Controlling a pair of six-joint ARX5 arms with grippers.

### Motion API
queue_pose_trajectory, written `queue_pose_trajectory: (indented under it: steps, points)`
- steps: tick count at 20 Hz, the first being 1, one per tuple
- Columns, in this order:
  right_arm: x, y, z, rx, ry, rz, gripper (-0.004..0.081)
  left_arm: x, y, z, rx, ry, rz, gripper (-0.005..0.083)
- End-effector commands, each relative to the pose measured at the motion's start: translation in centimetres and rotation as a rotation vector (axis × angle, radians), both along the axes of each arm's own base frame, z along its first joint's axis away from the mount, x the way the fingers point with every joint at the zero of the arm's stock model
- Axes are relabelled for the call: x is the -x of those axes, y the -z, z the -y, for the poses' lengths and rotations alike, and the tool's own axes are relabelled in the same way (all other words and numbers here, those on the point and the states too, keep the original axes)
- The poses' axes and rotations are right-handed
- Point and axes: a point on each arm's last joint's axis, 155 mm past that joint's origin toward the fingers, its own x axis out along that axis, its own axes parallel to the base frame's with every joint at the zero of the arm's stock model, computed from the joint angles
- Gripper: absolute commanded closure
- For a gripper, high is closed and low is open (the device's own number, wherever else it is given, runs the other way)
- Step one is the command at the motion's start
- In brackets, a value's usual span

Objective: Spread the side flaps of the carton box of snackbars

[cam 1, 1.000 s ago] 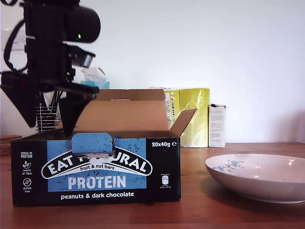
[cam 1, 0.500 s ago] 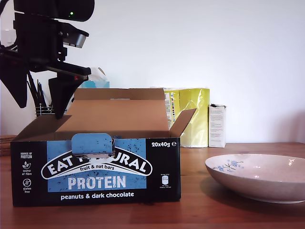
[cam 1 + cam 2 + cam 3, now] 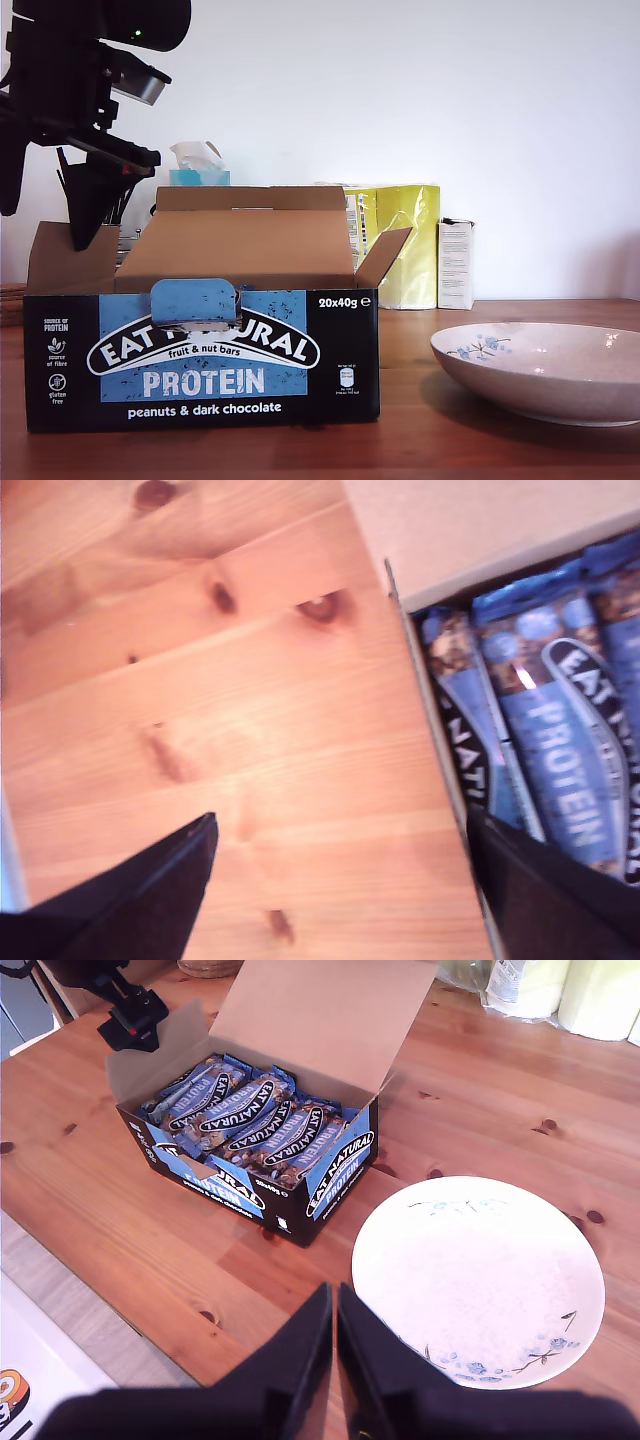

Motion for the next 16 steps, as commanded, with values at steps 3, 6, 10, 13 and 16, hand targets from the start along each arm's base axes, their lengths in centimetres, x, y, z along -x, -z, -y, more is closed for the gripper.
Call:
queue_pose_trajectory:
  steps: [3,6,10,13,16]
  points:
    - [0.0,-0.6,0.0,-0.002,-0.004,0.017,0.0783,-0.1,-0.1,-1.8,-0.012,-0.046,-0.002,0.0049]
    - [0.0,-0.6,0.0,-0.003,-0.004,0.017,0.0783,-0.2,-0.1,-2.7,-0.007,-0.074,-0.003,0.0049]
    - [0.0,-0.7,0.0,-0.003,-0.004,0.018,0.0783,-0.4,0.1,-3.5,0.005,-0.101,-0.005,0.0049]
    - [-0.1,-0.7,-0.1,-0.005,-0.004,0.021,0.0783,-0.7,0.5,-3.3,0.044,-0.106,-0.009,0.0049]
    - [-0.2,-1.0,-0.1,-0.01,-0.004,0.032,0.0783,-1.0,0.6,-3.1,0.049,-0.098,-0.003,0.0049]
